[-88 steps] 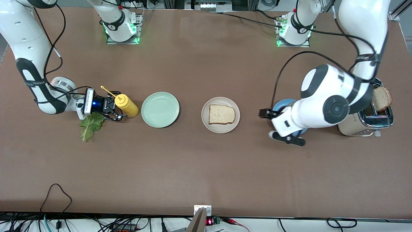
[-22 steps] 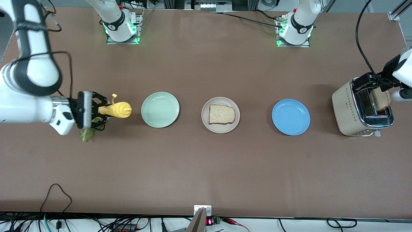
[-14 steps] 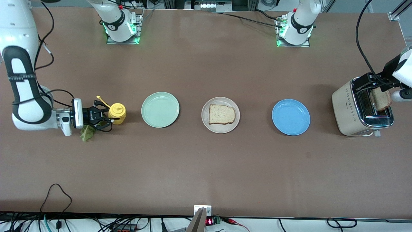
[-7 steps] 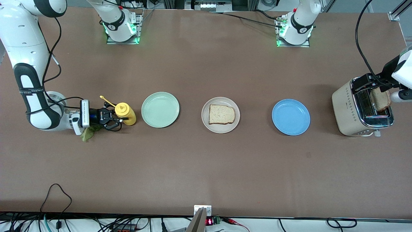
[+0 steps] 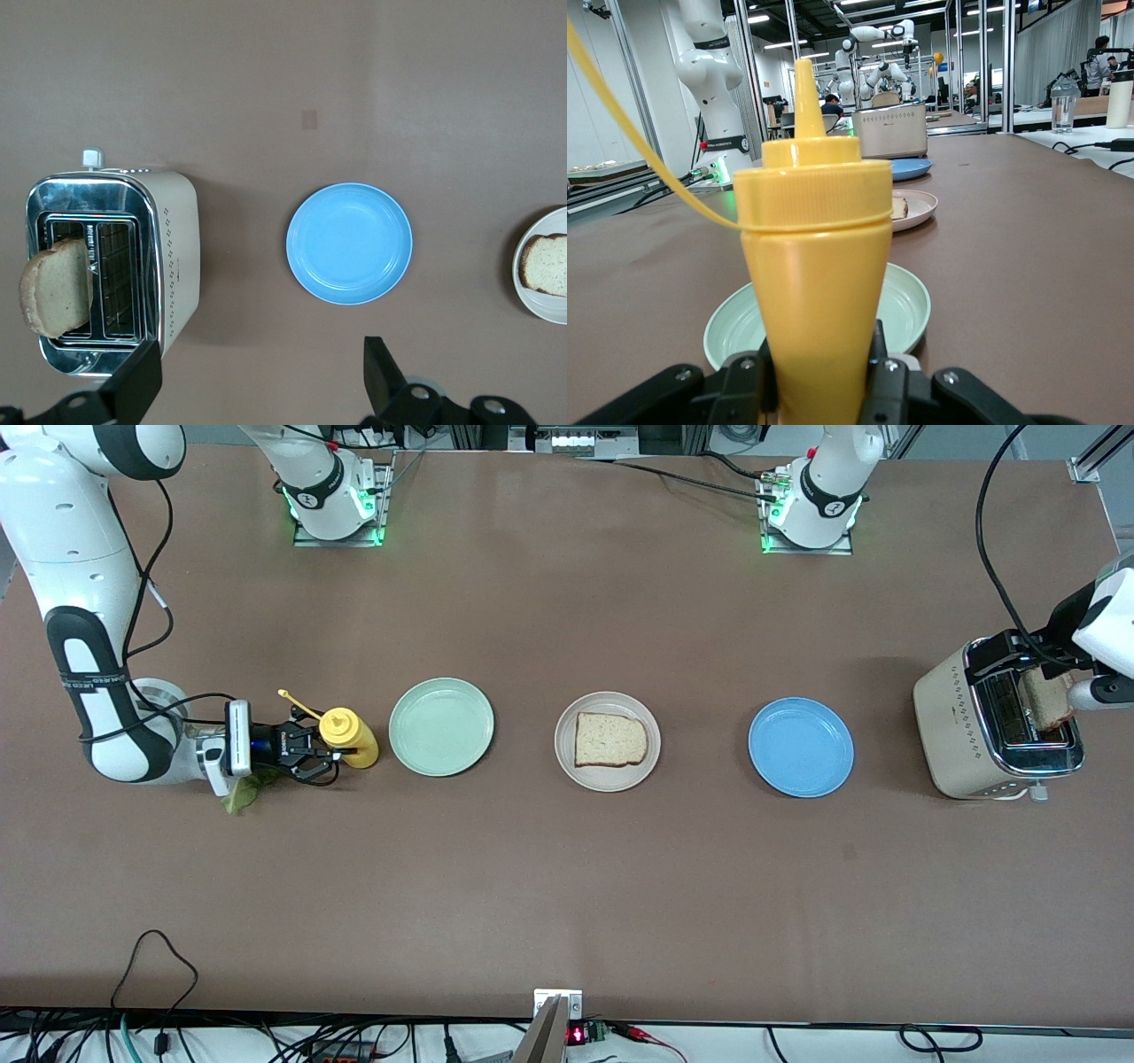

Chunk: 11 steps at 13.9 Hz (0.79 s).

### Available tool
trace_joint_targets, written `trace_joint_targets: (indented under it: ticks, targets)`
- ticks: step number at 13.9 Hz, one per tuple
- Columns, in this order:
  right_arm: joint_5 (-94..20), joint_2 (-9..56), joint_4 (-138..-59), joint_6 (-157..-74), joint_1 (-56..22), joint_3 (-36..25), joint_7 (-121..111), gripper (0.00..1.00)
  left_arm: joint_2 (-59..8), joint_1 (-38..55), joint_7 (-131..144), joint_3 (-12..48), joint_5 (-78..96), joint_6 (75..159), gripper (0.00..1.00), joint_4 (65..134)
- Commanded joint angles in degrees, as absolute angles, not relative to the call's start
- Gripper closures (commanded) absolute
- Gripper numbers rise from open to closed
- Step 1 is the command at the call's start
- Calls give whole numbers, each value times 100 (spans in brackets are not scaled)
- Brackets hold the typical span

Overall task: Make sandwich in beige plate with both arms
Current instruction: 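Set the yellow bottle back down beside the lettuce with the right gripper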

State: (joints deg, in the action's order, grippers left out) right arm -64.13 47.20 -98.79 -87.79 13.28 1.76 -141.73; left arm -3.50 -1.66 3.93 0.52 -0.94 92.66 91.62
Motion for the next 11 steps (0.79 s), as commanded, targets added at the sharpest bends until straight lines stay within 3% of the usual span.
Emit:
trace_joint_targets:
  ticks: [1,7,9,11]
  targets:
    - [-6548,4790,-9800,-8613,1459,290,-14221,54,-343,-185,396,97,-114,9167,0,9132]
    - [-6740,4834,-9809,-8604,1537,281,-14247,25,-343,-176,396,105,-106,9193,0,9097]
    - [-6785,4825,-9791,-8596,1582,281,-14265,5,-343,-176,396,105,-105,9193,0,9088]
    - [-6785,4825,-9791,-8596,1582,281,-14265,0,-343,-176,396,105,-105,9193,0,9088]
